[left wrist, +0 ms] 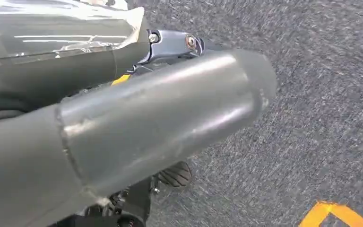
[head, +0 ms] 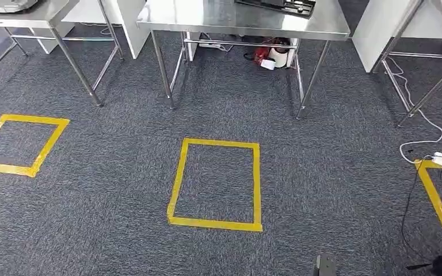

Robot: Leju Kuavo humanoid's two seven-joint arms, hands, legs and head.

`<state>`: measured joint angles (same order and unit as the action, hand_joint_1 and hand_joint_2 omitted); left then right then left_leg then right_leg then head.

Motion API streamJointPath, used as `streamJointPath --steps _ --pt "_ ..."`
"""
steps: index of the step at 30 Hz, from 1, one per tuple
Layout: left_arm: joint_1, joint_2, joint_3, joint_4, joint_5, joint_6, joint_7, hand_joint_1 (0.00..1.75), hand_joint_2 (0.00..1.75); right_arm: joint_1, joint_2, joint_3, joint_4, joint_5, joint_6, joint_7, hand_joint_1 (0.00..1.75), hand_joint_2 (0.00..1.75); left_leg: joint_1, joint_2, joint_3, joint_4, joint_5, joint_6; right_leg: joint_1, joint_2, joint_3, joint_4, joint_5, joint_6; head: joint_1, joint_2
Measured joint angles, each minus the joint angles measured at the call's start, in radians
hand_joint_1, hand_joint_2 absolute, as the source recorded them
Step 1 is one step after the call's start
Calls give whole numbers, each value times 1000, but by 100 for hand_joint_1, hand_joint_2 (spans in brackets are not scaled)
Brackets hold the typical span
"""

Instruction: Take the parts from the cabinet and place them on the table.

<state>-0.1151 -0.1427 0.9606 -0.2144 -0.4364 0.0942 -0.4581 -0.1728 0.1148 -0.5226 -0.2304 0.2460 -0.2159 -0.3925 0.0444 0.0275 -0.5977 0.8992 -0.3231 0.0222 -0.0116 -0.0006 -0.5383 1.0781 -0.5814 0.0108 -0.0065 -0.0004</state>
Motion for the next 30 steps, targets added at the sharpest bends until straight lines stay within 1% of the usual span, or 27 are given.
streamJointPath --steps 1,2,3,4,5,6,7,8,9,10,12,13,14,16,17,18,19,20,21,22,23,24,25,27,28,29,30 --pt "-2 -1 0 0 0 -2 0 0 0 2 -1 -2 0 0 0 0 0 0 2 4 -3 0 0 -1 -5 1 -39 77 -33 2 0 0" --pt "-1 -1 0 0 0 -5 0 0 0 6 -4 -5 0 -1 0 0 0 0 3 8 -6 0 1 -5 -12 1 -75 146 -56 9 0 0" --pt "-1 -2 -1 0 -1 -5 0 0 0 9 -5 -8 0 -1 0 0 0 0 6 13 -9 1 3 -10 -20 0 -91 173 -58 21 -1 0" --pt "-1 -3 -1 0 -2 -5 0 0 0 12 -7 -12 0 -3 0 0 0 0 14 19 -12 3 5 -20 -30 0 -81 150 -39 39 0 0" --pt "-1 -3 0 0 -2 -5 0 0 0 14 -8 -13 0 -3 0 0 0 0 24 26 -17 8 5 -31 -41 -3 -48 81 -5 63 0 0" --pt "-1 -5 -1 0 -2 -6 0 0 0 12 -10 -13 0 -2 0 0 0 0 36 34 -25 22 3 -45 -53 -14 -3 -14 35 87 0 0" --pt "-1 -4 -1 0 -2 -6 0 0 0 10 -10 -13 0 -2 0 0 0 0 39 40 -34 45 -4 -63 -65 -47 37 -99 63 108 1 0" --pt "3 10 0 -3 -2 -6 0 0 0 5 4 -13 2 -2 1 1 0 0 34 46 -36 57 -11 -77 -60 -95 9 -61 66 106 13 0" --pt "4 1 -1 0 -3 -6 -1 0 0 1 -4 -15 -3 -2 1 0 0 0 37 61 -34 79 -31 -94 -57 -89 0 -66 73 81 13 0" --pt "4 5 -1 -1 -4 -6 -2 0 0 3 -1 -15 -2 -2 1 1 0 0 37 68 -18 70 -33 -99 -54 -74 -3 -59 70 57 7 0" --pt "2 0 -2 0 -5 -8 -3 0 0 5 -3 -17 -2 -2 1 0 0 0 46 93 3 57 -31 -104 -54 -49 1 -54 72 37 -8 0" --pt "1 -3 -2 1 -6 -8 -3 0 0 7 -6 -17 -2 -2 1 0 0 0 53 77 1 67 -57 -105 -53 -41 -2 -57 86 22 -18 0" --pt "1 2 -2 1 -6 -8 -3 0 0 8 -4 -18 -1 -2 1 0 0 0 52 38 -13 111 -116 -95 -49 -35 -7 -57 93 12 -21 0" --pt "7 1 -2 1 -6 -8 -6 0 0 5 -5 -18 -1 4 2 0 0 0 31 -11 -76 291 -245 -77 -35 -12 -26 -59 109 -9 -24 0" --pt "9 2 -1 1 -6 -8 -7 0 0 6 -4 -18 -1 7 3 0 0 0 21 -21 -102 371 -287 -69 -27 1 -35 -58 117 -14 -25 0" --pt "11 2 -1 1 -5 -7 -9 0 0 8 -4 -18 -1 10 3 1 0 0 13 -26 -111 412 -304 -58 -20 14 -40 -58 124 -18 -25 0" --pt "12 3 -1 1 -4 -7 -10 0 0 12 -4 -18 -1 10 3 3 0 0 5 -28 -98 406 -297 -48 -14 27 -48 -57 131 -17 -24 0" --pt "12 3 -1 1 -3 -7 -12 0 0 14 -5 -18 -1 11 5 5 0 0 -2 -30 -60 355 -271 -34 -10 43 -56 -57 138 -16 -25 0" --pt "12 3 0 1 -2 -7 -12 0 0 14 -6 -18 -1 14 8 5 0 0 -8 -39 -5 273 -237 -19 -6 58 -60 -57 144 -11 -24 0" --pt "12 3 -1 1 -2 -7 -13 0 0 12 -6 -18 -1 14 10 5 0 0 -12 -62 50 191 -211 -6 -4 70 -64 -57 148 -8 -24 0" --pt "11 5 -1 1 -1 -7 -13 0 0 11 -3 -18 -1 15 11 5 0 0 -16 -108 78 133 -214 1 -1 76 -67 -56 154 -5 -24 0" --pt "12 4 -1 2 -2 -7 -14 0 0 10 -5 -18 -1 16 12 5 0 0 -21 -97 79 130 -206 -1 9 87 -70 -55 156 -1 -22 0" --pt "12 4 -1 2 -2 -7 -15 0 0 11 -5 -18 -1 16 12 5 0 0 -26 -84 78 133 -202 -3 4 92 -75 -57 162 6 -21 0" --pt "10 3 0 1 -1 -8 -16 0 0 15 -6 -18 -1 15 15 6 0 0 -38 -68 76 130 -194 10 0 110 -81 -66 173 23 -22 0" --pt "10 -2 0 2 -2 -9 -17 0 0 16 -11 -18 -1 12 15 5 0 0 -29 -53 78 114 -176 21 7 104 -90 -57 174 28 -21 0" --pt "10 -1 -1 1 -2 -10 -18 0 0 18 -11 -18 0 9 16 5 0 0 -32 -45 77 106 -169 28 3 54 -106 -28 153 22 -19 0" --pt "11 0 0 1 -3 -11 -20 0 0 16 -11 -18 -1 9 18 5 0 0 -33 -31 72 105 -165 36 3 30 -132 27 115 15 -13 0"
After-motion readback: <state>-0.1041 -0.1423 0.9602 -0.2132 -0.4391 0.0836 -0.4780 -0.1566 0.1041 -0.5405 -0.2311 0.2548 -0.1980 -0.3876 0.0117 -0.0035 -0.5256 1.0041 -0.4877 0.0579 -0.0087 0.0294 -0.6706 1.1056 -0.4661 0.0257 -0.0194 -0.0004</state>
